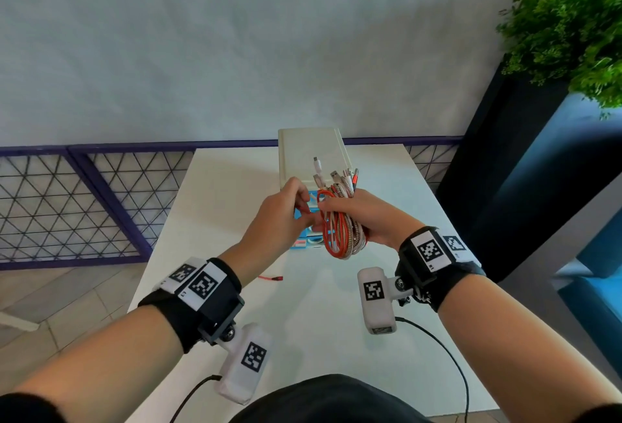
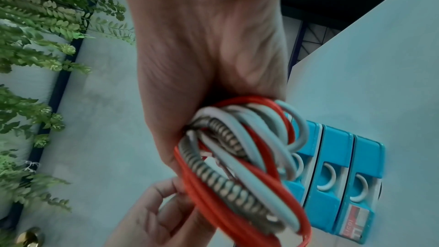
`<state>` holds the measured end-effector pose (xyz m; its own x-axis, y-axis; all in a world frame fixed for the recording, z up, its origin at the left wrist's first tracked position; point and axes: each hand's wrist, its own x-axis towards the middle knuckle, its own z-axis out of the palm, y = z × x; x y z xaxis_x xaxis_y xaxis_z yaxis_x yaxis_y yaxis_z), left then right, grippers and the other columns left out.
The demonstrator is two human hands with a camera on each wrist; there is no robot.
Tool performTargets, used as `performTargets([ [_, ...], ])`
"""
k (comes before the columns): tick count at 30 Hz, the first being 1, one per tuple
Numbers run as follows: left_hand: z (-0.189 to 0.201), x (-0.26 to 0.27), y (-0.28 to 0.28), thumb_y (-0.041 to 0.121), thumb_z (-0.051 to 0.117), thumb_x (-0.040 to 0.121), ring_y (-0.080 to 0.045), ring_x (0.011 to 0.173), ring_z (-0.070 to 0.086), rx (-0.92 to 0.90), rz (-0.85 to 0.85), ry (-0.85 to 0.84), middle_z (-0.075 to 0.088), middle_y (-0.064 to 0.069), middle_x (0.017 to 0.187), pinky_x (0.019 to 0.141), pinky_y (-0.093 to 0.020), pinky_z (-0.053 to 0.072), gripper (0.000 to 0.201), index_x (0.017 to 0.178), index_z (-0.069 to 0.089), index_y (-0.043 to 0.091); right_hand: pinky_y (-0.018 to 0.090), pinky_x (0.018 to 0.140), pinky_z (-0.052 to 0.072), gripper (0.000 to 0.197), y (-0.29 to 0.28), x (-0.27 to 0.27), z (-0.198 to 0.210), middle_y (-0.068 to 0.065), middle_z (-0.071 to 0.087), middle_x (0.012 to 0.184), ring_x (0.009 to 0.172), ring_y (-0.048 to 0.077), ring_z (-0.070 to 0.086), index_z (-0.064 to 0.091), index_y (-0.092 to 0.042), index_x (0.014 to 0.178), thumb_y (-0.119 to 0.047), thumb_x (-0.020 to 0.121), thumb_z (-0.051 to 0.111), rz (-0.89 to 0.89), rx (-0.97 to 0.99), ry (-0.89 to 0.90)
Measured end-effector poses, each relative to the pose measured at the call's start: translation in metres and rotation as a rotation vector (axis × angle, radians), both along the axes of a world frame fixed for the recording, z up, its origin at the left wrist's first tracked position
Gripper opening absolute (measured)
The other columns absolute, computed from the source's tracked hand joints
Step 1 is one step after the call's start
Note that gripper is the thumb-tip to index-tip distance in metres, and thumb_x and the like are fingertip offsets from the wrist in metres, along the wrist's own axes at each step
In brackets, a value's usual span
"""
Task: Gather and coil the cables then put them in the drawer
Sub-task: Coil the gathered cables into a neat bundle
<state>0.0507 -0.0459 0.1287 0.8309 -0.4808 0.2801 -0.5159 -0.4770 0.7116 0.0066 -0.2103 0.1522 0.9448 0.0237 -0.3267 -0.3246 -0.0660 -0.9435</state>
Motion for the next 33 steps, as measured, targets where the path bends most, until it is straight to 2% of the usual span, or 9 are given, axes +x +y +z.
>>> performTargets([
  [3,0.001,0.0,-0.001,0.023,0.076,0.075,-0.016,0.072,0.06,0.042,-0.039,-0.016,0.065,0.001,0.081,0.066,-0.034,0.052,0.035,0.091,0.045,0.018,0.041,0.083,0.058,0.02,0.003,0.0,-0.003,0.016,0.072,0.088,0.082,0.028,0.071,0.063,-0.001,0.104,-0.015,0.089,0.063,0.057,0.0,0.003],
  [5,0.004,0.002,0.0,0.031,0.079,0.072,-0.015,0.069,0.057,0.086,-0.033,0.0,0.061,0.002,0.079,0.064,-0.034,0.05,0.039,0.09,0.047,0.017,0.043,0.087,0.056,0.015,0.002,-0.002,-0.003,0.015,0.07,0.084,0.082,0.028,0.069,0.062,-0.001,0.096,-0.014,0.089,0.063,0.104,-0.029,0.004],
  [7,0.008,0.006,0.003,0.042,0.078,0.07,-0.012,0.063,0.052,0.164,-0.017,0.044,0.058,0.002,0.073,0.059,-0.033,0.046,0.038,0.083,0.052,0.017,0.038,0.08,0.058,0.011,0.0,-0.005,-0.003,0.013,0.068,0.079,0.076,0.024,0.068,0.062,-0.002,0.089,-0.012,0.089,0.062,0.123,-0.043,-0.006],
  [11,0.011,0.019,0.015,0.045,0.057,0.088,-0.013,0.054,0.041,0.318,-0.04,0.194,0.052,0.0,0.062,0.052,-0.026,0.032,0.036,0.063,0.056,0.019,0.03,0.066,0.057,0.006,-0.01,-0.007,-0.004,0.01,0.065,0.074,0.064,0.019,0.065,0.061,-0.005,0.087,-0.009,0.09,0.06,0.01,-0.057,-0.036],
  [15,0.017,0.022,0.028,0.028,0.038,0.101,-0.014,0.054,0.038,-0.001,-0.124,0.805,0.041,0.002,0.059,0.056,-0.021,0.04,0.034,0.08,0.06,0.013,0.041,0.076,0.057,0.006,-0.022,-0.006,-0.011,0.013,0.064,0.073,0.062,0.021,0.063,0.06,-0.005,0.083,-0.01,0.087,0.061,-0.153,-0.123,-0.058],
  [19,0.02,0.014,0.028,0.014,0.042,0.098,-0.009,0.054,0.057,-0.259,-0.226,1.191,0.059,0.005,0.064,0.06,-0.02,0.055,0.021,0.093,0.062,0.011,0.049,0.08,0.056,0.007,-0.018,-0.002,-0.016,0.012,0.067,0.073,0.064,0.025,0.063,0.057,-0.009,0.083,-0.011,0.089,0.059,-0.273,-0.132,-0.091],
  [24,0.026,0.003,0.011,0.014,0.053,0.092,-0.005,0.058,0.063,-0.467,-0.202,1.13,0.068,0.007,0.069,0.065,-0.017,0.057,0.014,0.092,0.067,0.014,0.042,0.077,0.058,0.019,-0.005,0.003,-0.018,0.01,0.068,0.078,0.072,0.023,0.068,0.061,-0.009,0.088,-0.027,0.09,0.063,-0.286,-0.137,-0.17],
  [29,0.03,-0.006,-0.007,0.015,0.06,0.089,-0.005,0.057,0.06,-0.446,-0.171,0.961,0.071,0.008,0.067,0.062,-0.016,0.055,0.011,0.083,0.069,0.015,0.04,0.074,0.055,0.046,0.009,0.005,-0.019,0.013,0.059,0.073,0.07,0.028,0.063,0.058,-0.008,0.089,-0.054,0.088,0.056,-0.241,0.17,-0.149],
  [33,0.029,-0.009,-0.016,0.02,0.066,0.085,-0.003,0.051,0.058,-0.388,-0.131,0.91,0.073,0.007,0.068,0.057,-0.017,0.054,0.011,0.078,0.072,0.015,0.037,0.067,0.057,0.068,0.009,0.006,-0.015,0.013,0.059,0.07,0.067,0.029,0.063,0.059,-0.007,0.09,-0.071,0.068,0.061,-0.187,0.254,-0.109],
])
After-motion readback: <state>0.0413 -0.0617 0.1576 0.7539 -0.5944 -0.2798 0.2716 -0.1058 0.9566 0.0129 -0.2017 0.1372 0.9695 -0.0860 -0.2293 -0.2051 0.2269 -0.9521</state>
